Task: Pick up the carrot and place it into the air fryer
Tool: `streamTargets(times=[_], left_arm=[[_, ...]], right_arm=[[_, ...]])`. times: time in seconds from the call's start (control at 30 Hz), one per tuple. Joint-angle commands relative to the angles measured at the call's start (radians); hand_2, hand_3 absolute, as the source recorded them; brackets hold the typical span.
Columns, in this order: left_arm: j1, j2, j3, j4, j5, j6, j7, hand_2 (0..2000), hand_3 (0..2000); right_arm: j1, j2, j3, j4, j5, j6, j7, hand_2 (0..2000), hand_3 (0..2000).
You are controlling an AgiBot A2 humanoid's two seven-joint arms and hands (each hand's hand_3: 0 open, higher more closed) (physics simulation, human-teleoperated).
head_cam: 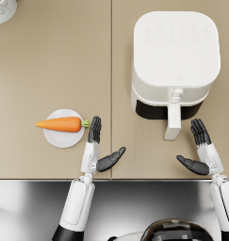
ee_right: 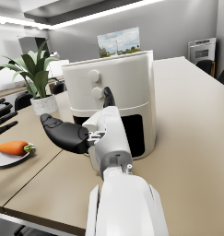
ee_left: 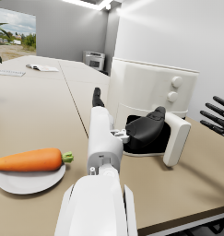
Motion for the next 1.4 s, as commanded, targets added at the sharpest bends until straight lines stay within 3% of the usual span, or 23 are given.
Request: streamTargets(times=[0.03,0.7,0.8,0.9,1.17,1.4], left_arm=[[0.000,0.000,0.000,0.000,0.000,0.000,0.000,0,0],[0.002,0.001,0.030,0.016,0.000,0.000,0.000,0,0],[0.015,0.017,-0.024,0.010,0.000,-0.064,-0.064,0,0],[0.032,0.032,-0.056,0.065,0.000,-0.087,-0.087,0,0],[0.059,0.056,-0.175,0.113,0.356,-0.100,-0.100,0,0],[0.084,0.067,-0.279,0.168,0.670,-0.101,-0.101,0,0]], right_arm=[[0.000,0.000,0.000,0.000,0.000,0.000,0.000,0,0],[0.002,-0.001,0.030,-0.016,0.000,0.000,0.000,0,0],[0.032,-0.026,0.003,-0.051,0.000,-0.063,0.064,0,0],[0.037,-0.039,0.023,-0.110,0.000,-0.086,0.087,0,0],[0.034,-0.061,0.078,-0.168,0.343,-0.099,0.100,0,0],[0.023,-0.075,0.094,-0.153,0.417,-0.100,0.101,0,0]])
